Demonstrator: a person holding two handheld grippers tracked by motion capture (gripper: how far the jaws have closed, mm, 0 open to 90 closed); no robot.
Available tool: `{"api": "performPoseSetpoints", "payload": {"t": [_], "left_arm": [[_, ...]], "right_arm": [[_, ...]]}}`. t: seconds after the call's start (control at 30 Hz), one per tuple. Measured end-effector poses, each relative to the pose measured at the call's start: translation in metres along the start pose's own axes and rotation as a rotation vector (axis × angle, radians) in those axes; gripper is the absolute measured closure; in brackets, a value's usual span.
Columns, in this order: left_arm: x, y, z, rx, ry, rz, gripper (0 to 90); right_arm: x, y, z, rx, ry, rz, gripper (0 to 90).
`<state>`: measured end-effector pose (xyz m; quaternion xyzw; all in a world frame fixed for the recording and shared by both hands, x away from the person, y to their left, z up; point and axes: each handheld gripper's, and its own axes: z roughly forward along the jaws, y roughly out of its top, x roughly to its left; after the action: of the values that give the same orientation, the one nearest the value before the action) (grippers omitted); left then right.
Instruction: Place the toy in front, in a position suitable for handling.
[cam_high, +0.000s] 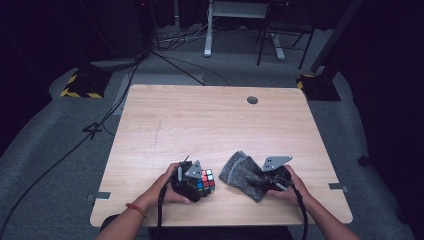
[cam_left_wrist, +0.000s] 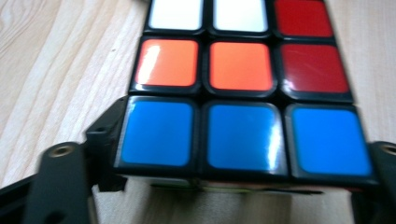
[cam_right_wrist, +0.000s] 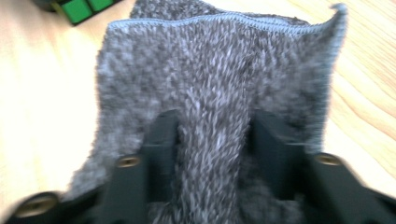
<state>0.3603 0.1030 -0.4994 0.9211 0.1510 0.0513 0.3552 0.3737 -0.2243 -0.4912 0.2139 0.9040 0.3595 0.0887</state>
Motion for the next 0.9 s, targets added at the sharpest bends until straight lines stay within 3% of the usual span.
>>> {"api": "performPoseSetpoints", "payload": {"t": [0.17, 0.27, 0.43, 0.57, 0.7, 0.77, 0.9], "left_arm": [[-0.001, 0.002, 0.000, 0.001, -0.001, 0.000, 25.5], [-0.002, 0.003, 0.000, -0.004, -0.008, 0.001, 32.3], [-0.002, 0.005, -0.001, -0.012, -0.020, -0.001, 32.9], [-0.004, 0.011, -0.002, -0.028, -0.019, 0.001, 33.1], [-0.008, 0.022, 0.000, -0.016, -0.014, 0.040, 33.2], [-0.009, 0.030, 0.003, -0.009, -0.017, 0.053, 33.2], [-0.011, 0.041, 0.009, 0.015, 0.000, 0.093, 33.2]], "right_arm": [[0.003, 0.000, -0.001, 0.000, -0.009, -0.021, 72.2], [0.003, 0.000, -0.003, -0.005, -0.004, -0.024, 75.2], [0.004, 0.000, -0.006, -0.010, -0.003, -0.040, 76.5], [0.005, 0.005, -0.018, -0.068, -0.002, -0.043, 77.1], [0.007, 0.015, -0.032, -0.142, 0.016, -0.045, 77.3], [0.014, 0.028, -0.039, -0.178, 0.024, -0.070, 77.4], [0.024, 0.043, -0.042, -0.193, 0.048, -0.102, 77.3]]}}
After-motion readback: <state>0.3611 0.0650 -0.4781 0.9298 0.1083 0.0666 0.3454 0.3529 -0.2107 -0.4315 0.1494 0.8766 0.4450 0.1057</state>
